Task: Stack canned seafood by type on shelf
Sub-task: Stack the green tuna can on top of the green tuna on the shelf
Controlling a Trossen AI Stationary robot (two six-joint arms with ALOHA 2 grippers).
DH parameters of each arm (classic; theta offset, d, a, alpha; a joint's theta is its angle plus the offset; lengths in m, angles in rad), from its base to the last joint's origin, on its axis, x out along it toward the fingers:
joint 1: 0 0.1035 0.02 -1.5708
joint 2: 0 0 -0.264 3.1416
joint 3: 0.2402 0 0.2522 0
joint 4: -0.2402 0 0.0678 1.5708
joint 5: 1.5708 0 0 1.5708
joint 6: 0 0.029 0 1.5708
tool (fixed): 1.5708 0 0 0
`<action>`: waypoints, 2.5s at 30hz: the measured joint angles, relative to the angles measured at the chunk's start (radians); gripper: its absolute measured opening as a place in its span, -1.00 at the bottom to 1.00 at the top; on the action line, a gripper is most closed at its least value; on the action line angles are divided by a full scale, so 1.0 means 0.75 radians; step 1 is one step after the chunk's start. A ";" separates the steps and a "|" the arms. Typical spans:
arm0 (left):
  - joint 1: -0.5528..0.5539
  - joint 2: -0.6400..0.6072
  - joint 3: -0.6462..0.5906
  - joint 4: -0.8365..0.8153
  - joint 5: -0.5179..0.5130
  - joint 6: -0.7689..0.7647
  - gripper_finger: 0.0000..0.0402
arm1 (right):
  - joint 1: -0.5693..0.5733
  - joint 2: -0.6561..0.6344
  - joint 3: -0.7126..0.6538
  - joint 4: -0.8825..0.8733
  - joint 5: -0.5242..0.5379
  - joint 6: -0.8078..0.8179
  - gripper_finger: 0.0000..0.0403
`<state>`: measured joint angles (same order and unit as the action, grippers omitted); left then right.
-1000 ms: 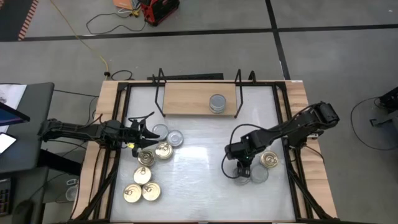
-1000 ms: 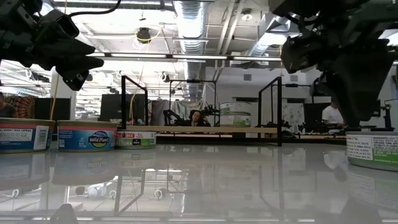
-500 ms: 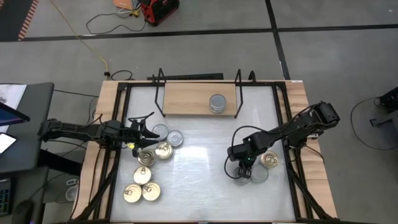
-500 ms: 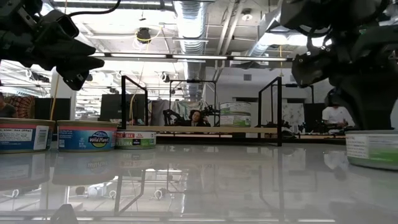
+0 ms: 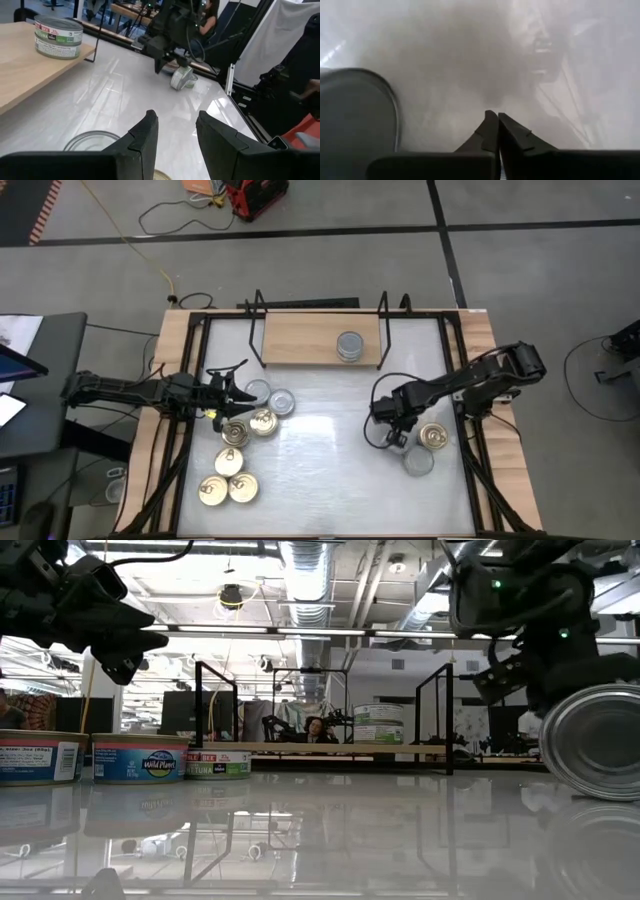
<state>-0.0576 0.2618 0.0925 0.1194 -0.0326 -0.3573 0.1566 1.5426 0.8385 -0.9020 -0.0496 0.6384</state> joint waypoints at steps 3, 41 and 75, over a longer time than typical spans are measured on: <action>0.000 0.000 0.000 0.004 -0.006 0.001 -0.37 | -0.005 -0.055 0.052 -0.088 0.051 -0.023 -0.83; 0.000 0.000 0.000 0.005 -0.009 0.007 -0.37 | 0.426 0.214 0.541 -0.383 0.135 0.329 0.53; 0.000 0.000 0.000 0.026 -0.014 0.033 -0.37 | 0.246 0.235 0.468 0.224 1.612 -0.919 -0.16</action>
<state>-0.0574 0.2616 0.0925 0.1387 -0.0433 -0.3325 0.3409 1.7191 1.1892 -0.7340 1.1591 -0.0510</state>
